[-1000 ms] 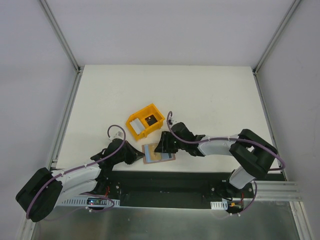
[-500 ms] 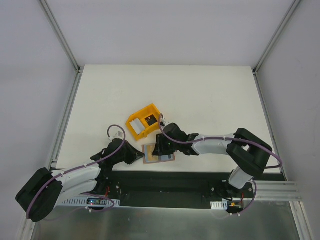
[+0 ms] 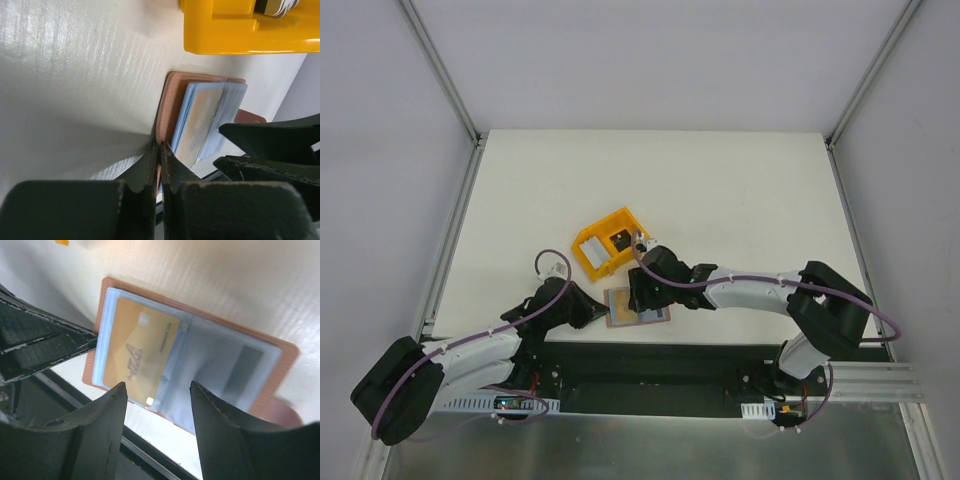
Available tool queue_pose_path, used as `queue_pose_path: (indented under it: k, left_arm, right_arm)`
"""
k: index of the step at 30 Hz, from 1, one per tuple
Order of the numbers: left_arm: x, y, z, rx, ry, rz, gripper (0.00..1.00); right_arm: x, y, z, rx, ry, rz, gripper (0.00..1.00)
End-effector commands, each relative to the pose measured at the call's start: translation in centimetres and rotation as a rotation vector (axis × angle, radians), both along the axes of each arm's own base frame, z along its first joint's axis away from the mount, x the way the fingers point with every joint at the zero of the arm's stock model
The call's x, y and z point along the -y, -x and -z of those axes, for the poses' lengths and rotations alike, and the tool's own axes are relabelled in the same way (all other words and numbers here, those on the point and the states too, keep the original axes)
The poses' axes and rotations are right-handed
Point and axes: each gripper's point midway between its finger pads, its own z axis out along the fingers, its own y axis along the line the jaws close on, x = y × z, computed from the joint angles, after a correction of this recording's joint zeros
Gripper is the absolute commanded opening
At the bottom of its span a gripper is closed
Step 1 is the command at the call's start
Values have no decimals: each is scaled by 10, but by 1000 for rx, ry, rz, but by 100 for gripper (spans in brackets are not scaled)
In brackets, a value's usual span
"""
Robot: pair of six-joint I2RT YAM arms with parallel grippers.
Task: Put the credit cards into the card holder
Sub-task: Insert the credit card into the card holder, then turn over the card slot in the card holder.
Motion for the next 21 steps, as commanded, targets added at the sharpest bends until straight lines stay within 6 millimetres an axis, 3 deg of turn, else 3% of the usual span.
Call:
queue_pose_path:
  k: [1, 8, 15, 21]
  left_arm:
    - [-12, 13, 17, -41, -61, 14, 0]
    - [0, 8, -4, 5, 5, 41, 0]
    - [4, 4, -20, 49, 58, 37, 0]
    - [4, 5, -21, 53, 67, 39, 0]
  right_arm:
    - [14, -11, -24, 128, 126, 28, 59]
    - [-14, -4, -23, 149, 198, -27, 62]
    - [-27, -2, -13, 123, 212, -41, 62]
    - [-28, -1, -10, 117, 219, -40, 63]
